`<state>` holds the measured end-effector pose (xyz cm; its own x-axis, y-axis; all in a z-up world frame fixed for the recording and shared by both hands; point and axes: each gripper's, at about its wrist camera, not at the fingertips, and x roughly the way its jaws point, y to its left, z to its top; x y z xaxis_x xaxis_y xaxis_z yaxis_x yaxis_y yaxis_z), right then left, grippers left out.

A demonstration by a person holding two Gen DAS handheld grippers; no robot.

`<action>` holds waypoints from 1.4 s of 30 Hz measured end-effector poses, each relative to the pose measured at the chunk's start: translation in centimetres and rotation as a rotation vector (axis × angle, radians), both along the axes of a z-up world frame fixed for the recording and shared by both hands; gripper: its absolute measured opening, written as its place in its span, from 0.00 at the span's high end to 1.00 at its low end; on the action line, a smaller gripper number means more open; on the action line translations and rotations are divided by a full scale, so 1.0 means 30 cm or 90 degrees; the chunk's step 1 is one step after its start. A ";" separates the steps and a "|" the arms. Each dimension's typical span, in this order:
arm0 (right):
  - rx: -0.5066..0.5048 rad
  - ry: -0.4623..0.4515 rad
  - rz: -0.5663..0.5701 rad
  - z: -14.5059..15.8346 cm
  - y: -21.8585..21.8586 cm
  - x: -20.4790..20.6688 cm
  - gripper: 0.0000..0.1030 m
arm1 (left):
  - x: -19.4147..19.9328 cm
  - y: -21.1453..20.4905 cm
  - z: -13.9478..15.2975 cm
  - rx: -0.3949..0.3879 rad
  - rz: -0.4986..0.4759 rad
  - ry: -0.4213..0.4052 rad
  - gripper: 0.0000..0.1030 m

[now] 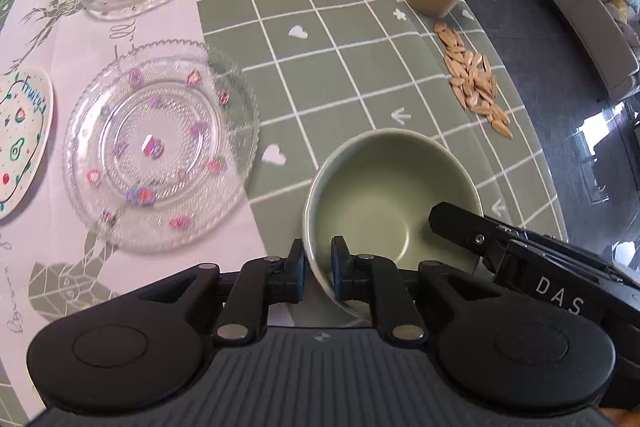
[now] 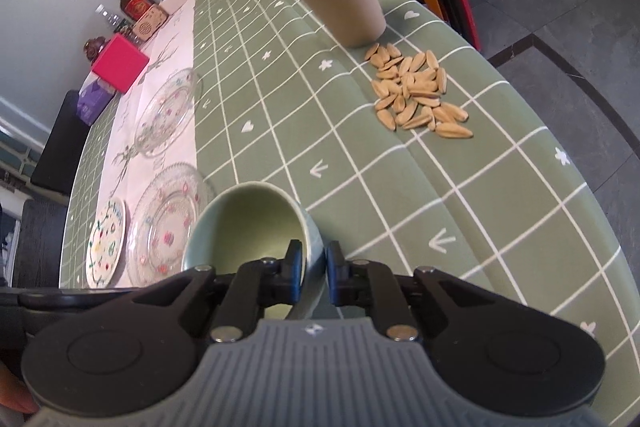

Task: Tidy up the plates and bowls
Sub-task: 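Lift the pale green bowl with both tools and carry it toward the stacked bowls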

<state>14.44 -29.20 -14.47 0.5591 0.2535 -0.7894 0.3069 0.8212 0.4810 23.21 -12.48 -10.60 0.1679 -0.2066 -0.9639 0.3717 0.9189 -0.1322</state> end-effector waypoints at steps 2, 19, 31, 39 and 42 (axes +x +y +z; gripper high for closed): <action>-0.012 -0.003 0.019 0.010 0.022 -0.022 0.91 | -0.022 0.011 0.002 0.008 0.002 0.005 0.85; -0.031 -0.009 0.032 0.028 0.108 -0.141 0.89 | -0.114 0.017 0.011 0.068 -0.051 -0.061 0.78; 0.016 0.023 0.021 -0.044 0.117 -0.101 0.84 | -0.081 0.039 -0.013 0.017 -0.024 -0.028 0.82; 0.026 0.015 0.000 -0.053 0.101 -0.112 0.89 | -0.070 0.046 -0.021 0.008 0.009 -0.004 0.81; 0.027 0.021 -0.007 -0.050 0.101 -0.111 0.89 | -0.075 0.045 -0.018 0.012 0.011 0.004 0.82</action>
